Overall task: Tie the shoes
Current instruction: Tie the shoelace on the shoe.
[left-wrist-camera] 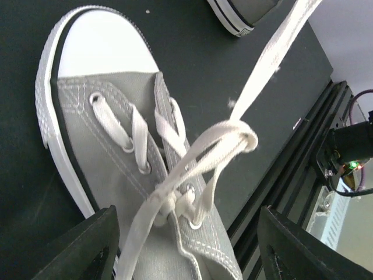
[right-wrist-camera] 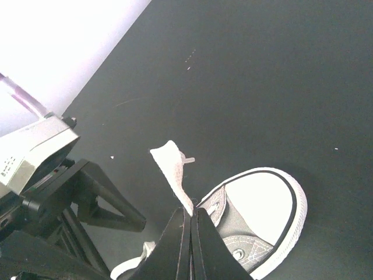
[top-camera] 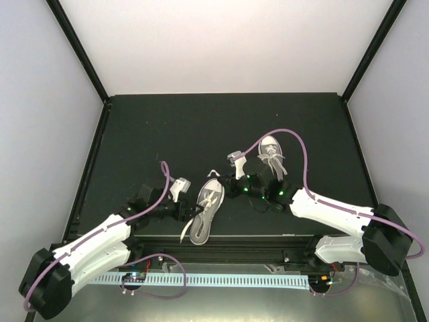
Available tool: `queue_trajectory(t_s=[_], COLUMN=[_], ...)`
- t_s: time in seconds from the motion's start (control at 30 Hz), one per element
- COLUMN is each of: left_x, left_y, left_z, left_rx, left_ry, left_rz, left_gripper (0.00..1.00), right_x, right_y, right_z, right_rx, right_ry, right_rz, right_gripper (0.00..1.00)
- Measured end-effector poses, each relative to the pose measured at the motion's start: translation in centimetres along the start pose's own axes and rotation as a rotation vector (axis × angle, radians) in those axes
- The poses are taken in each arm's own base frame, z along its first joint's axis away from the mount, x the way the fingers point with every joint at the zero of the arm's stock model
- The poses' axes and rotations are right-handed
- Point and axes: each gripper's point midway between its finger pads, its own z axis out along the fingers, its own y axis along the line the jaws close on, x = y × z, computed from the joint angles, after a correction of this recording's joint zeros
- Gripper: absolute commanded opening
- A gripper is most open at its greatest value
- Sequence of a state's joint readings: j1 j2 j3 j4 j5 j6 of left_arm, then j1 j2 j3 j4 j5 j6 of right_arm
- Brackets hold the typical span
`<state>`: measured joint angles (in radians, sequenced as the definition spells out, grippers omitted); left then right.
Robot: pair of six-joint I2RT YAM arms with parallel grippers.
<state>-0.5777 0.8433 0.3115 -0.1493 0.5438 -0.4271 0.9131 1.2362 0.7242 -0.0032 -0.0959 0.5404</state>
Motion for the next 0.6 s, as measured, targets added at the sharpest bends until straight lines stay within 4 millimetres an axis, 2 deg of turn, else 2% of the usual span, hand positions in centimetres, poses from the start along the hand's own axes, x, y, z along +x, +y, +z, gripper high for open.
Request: queue_trajectory(t_s=[0.23,0.4,0.53,0.6], left_x=[1.4,1.4,1.5,1.5], left_y=[0.9,1.4,1.8,1.9], left_z=[-0.1,0.3,0.7,0.9], left_rx=[-0.011,-0.029,-0.040,-0.044], left_ry=[-0.019,-0.013,0.003,0.012], left_rz=[-0.040,-0.052,-0.047,-0.046], left_gripper=[0.41,0.35,0.27,0.26], right_x=[0.0,0.0,0.0,0.0], right_y=[-0.1,-0.1,-0.1,-0.1], right_z=[0.0,0.0,0.0,0.0], right_rx=[0.007,0.007,0.007,0.007], right_ry=[-0.003,-0.002,-0.002,-0.002], right_rz=[0.005,0.009,0.009,0.009], right_gripper=[0.02,0.01,0.02,0.02])
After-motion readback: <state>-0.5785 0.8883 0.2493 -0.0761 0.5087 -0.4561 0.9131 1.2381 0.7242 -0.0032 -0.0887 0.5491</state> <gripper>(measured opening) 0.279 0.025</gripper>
